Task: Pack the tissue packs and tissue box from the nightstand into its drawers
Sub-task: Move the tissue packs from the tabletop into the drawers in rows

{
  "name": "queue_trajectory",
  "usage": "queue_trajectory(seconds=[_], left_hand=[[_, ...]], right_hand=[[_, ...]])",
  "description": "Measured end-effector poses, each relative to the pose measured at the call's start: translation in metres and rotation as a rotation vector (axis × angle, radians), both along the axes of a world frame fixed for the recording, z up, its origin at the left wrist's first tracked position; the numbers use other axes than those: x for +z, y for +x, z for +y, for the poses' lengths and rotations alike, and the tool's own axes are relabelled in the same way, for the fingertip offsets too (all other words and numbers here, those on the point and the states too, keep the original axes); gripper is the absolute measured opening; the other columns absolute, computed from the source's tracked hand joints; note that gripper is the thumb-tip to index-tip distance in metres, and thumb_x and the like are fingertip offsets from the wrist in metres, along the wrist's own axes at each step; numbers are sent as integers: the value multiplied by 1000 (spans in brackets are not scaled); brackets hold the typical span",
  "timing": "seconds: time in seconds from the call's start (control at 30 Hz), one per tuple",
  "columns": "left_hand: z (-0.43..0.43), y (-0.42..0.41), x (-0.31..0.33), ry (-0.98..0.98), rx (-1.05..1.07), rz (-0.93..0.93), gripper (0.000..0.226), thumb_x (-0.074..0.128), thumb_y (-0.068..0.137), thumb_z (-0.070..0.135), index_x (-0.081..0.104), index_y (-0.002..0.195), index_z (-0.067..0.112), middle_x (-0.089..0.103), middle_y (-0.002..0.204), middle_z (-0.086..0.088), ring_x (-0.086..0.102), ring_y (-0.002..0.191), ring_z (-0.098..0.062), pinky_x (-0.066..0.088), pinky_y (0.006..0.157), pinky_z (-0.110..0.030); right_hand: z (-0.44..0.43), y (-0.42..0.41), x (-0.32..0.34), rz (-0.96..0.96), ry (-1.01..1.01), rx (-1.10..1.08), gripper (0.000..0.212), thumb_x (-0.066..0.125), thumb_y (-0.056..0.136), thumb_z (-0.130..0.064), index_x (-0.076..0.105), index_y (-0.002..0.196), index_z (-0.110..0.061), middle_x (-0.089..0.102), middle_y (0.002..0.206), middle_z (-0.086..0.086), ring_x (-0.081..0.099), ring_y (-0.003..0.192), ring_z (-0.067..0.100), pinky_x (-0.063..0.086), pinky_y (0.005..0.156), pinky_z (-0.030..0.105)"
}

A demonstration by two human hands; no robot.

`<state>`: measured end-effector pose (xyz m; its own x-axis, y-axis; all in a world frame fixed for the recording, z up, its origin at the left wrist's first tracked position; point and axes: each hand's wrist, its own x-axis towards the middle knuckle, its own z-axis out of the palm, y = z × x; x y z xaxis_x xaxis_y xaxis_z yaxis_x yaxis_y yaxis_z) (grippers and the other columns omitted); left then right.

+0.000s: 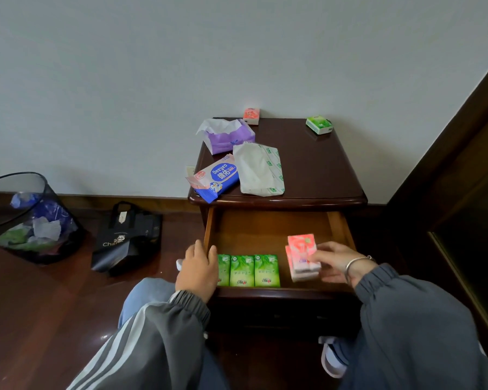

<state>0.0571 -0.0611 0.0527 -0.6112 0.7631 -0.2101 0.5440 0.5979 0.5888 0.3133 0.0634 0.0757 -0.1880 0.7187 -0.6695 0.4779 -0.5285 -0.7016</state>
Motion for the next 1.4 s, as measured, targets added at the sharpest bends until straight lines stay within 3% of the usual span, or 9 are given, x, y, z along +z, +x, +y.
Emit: queue_trajectory(seconds=[0.23,0.37,0.53,0.77,0.87,1.0,1.07,1.2,1.4], left_hand=[[0,7,-8,-126,-37,166,57,22,99,47,33,144,14,49,140,-4,58,114,-28,45,90,-43],[-1,10,-5,-125,-41,188,57,22,99,47,31,146,15,49,140,-3,58,113,-27,46,92,-43],[-3,12,-3,-123,-34,191,58,23,99,46,29,147,15,49,140,-2,59,112,-27,48,92,-43],[-2,11,-2,-147,-49,182,55,24,98,47,33,143,17,51,136,-2,57,114,-28,48,90,-44],[-1,5,-5,-153,-69,122,50,28,97,45,38,137,16,51,134,-3,51,121,-31,48,90,-44],[5,-9,-2,-8,-41,22,54,43,98,34,32,145,11,45,143,-11,42,132,-29,38,102,-39],[12,-18,9,136,-34,62,54,51,96,26,35,144,6,47,142,-14,43,132,-28,34,105,-35],[50,-32,46,402,-105,174,39,57,91,16,52,129,6,60,124,-11,54,116,-23,38,95,-28],[158,-51,100,521,-269,241,33,55,92,15,55,124,9,59,118,-6,54,109,-22,42,90,-30]], right_hand=[[-5,-22,-23,-543,153,519,55,66,80,-23,45,129,-9,57,126,8,56,110,22,46,85,27],[-8,-33,-18,-449,245,472,87,69,78,-16,18,149,-14,38,146,8,46,125,23,41,87,25],[-15,-42,-24,-441,336,530,66,61,86,-12,31,145,-9,45,143,8,47,126,21,42,100,27],[-11,-27,-13,-370,263,593,81,65,85,-20,17,150,-18,29,153,7,34,137,23,34,110,35],[-8,-21,0,-348,426,550,61,62,87,-23,36,142,-17,41,146,4,44,129,19,38,105,28],[15,-8,30,-208,734,333,28,64,85,-18,63,113,-21,66,113,-1,60,96,6,42,82,13],[38,-1,43,-189,882,209,24,64,84,-17,64,108,-19,68,107,0,61,93,9,43,82,17],[108,1,50,-392,1016,194,37,61,87,-26,55,122,-13,58,124,7,54,116,23,41,94,32],[213,-35,39,-675,869,364,75,48,89,-53,22,147,-13,17,156,11,11,144,31,19,116,44]])
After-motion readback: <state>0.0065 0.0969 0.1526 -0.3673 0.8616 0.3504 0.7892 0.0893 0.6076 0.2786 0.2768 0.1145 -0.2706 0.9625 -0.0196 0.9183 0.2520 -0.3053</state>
